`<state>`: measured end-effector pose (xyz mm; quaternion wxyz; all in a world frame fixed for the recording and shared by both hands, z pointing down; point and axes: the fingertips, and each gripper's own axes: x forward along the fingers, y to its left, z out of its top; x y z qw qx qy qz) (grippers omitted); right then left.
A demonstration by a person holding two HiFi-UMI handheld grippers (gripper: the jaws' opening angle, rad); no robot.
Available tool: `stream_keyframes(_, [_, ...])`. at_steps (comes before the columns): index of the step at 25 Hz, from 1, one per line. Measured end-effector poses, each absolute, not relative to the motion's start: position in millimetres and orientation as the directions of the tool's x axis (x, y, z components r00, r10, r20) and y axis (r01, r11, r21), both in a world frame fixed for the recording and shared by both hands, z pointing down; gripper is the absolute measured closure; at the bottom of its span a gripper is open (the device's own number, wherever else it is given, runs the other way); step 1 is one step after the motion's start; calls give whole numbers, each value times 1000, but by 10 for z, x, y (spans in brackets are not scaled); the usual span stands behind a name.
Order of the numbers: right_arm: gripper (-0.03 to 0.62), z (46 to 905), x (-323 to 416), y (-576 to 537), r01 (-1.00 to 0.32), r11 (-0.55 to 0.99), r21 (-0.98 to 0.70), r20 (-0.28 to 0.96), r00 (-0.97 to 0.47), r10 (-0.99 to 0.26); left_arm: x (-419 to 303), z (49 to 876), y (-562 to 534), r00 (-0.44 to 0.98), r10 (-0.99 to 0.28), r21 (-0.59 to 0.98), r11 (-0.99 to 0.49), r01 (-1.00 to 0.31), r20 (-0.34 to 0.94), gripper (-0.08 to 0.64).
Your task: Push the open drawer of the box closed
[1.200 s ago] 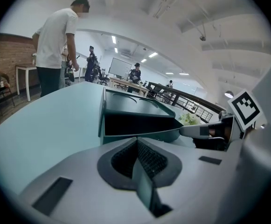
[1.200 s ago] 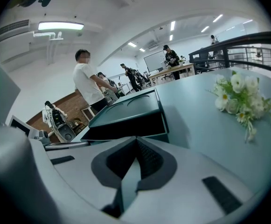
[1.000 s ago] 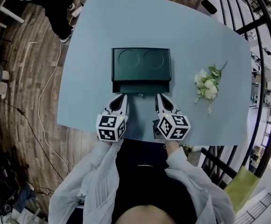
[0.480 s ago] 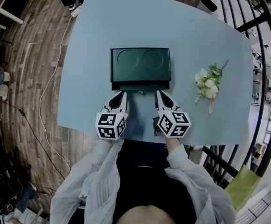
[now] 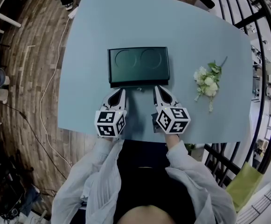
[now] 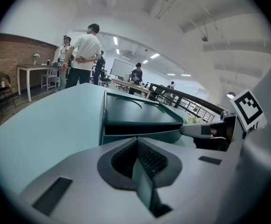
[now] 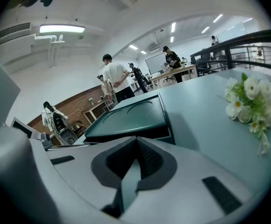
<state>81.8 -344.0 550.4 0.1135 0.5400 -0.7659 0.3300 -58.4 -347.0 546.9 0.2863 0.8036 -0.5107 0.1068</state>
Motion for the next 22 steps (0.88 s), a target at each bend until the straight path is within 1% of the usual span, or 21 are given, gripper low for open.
stream_keyframes(22, [586, 5506, 827, -3572, -902, 192, -386, 515, -384, -766, -584, 5462, -3615, 450, -772, 353, -310, -883, 448, 545])
